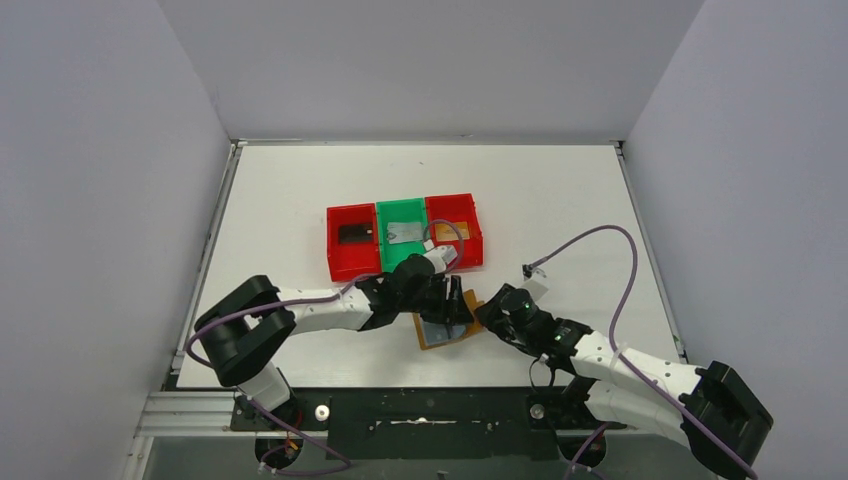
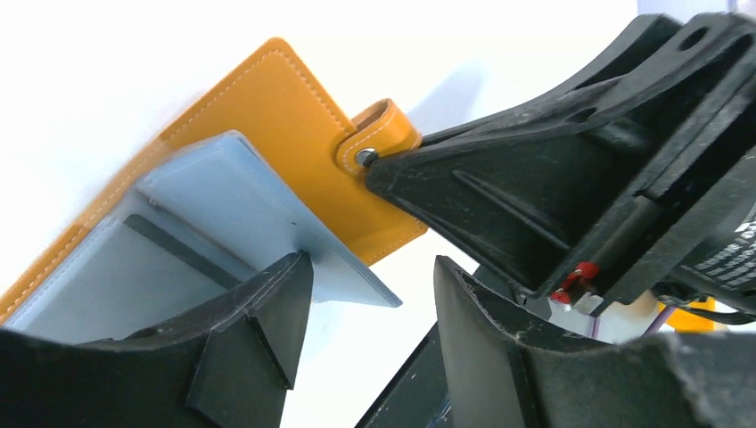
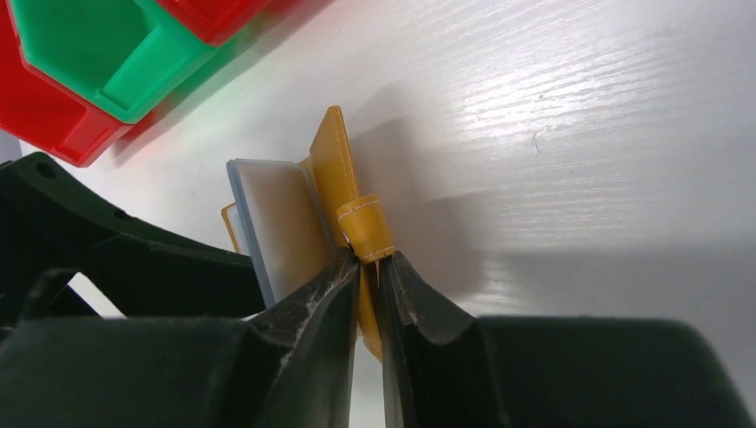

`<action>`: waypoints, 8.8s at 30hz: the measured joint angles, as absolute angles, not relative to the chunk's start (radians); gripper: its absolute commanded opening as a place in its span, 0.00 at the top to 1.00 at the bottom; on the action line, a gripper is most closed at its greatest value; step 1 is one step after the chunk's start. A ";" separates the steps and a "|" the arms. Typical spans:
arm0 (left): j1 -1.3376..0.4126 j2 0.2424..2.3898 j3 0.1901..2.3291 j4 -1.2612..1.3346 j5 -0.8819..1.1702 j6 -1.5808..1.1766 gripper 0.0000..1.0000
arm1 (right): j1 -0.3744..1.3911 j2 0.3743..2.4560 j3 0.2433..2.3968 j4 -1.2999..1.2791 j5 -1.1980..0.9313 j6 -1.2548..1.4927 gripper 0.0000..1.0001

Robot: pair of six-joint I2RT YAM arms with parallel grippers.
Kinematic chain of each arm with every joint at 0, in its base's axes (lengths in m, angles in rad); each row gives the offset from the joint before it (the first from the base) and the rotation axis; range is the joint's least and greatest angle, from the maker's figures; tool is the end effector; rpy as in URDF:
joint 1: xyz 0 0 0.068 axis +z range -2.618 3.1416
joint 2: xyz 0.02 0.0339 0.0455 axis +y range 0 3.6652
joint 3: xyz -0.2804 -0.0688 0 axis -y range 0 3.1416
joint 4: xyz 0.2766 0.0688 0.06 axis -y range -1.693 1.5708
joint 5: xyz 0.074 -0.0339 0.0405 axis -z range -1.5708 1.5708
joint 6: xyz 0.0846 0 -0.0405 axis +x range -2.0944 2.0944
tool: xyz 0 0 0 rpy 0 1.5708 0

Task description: Take the credit cards out of the card holder

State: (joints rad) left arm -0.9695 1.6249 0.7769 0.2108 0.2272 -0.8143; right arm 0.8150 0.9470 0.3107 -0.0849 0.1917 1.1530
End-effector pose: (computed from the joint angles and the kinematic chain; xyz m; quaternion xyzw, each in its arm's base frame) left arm 0.2043 -0.3314 0.1327 0.1196 0.8806 -0.4115 0.2020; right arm 0.1710 0.1580 0.1213 0.1914 0.8874 0.2933 0.2998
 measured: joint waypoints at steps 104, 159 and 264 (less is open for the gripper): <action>-0.811 1.118 0.485 0.027 -0.025 -0.943 0.44 | 0.818 1.384 0.398 0.275 -0.082 1.093 0.78; -0.841 1.670 0.529 0.686 0.384 -1.135 0.44 | 0.719 1.357 0.146 0.701 -0.205 1.320 0.47; -0.764 0.825 0.336 -0.169 -0.087 -0.989 0.37 | 0.944 1.474 0.578 0.206 -0.104 1.067 0.56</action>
State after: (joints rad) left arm -0.7639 0.8249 0.3363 -0.1692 -0.0868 -0.9890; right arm 0.9443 1.4742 0.5777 0.2062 -0.1036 1.0668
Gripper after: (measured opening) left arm 0.639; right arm 0.415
